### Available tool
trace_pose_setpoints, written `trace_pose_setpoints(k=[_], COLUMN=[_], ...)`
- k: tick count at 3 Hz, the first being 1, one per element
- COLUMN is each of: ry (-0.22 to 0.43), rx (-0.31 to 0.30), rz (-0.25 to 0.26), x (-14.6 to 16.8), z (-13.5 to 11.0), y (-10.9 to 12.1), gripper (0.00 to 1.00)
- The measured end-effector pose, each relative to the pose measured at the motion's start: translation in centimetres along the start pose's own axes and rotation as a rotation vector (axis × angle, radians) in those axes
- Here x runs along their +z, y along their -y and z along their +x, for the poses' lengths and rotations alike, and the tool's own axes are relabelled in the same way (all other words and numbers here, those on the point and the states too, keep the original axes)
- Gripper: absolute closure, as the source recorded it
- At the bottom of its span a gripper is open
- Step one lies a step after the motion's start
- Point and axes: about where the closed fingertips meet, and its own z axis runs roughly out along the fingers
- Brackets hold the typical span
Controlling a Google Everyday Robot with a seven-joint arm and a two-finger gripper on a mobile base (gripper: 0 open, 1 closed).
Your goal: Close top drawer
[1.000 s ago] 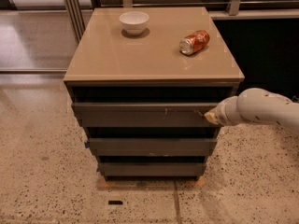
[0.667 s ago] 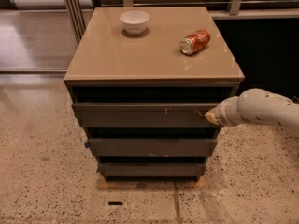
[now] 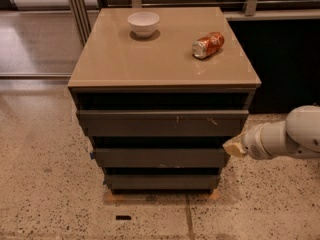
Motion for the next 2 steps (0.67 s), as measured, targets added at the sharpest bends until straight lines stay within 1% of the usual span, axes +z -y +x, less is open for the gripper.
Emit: trace_pose_setpoints(k=[1,2], ry=[-0.031,-0.032], rx=[0.034,0.030], rz=[-0.060,-0.061], x=[-1.21,-1.10], z=[2.25,2.12], y=[-1.51,-1.56], gripper=[0.82,0.59])
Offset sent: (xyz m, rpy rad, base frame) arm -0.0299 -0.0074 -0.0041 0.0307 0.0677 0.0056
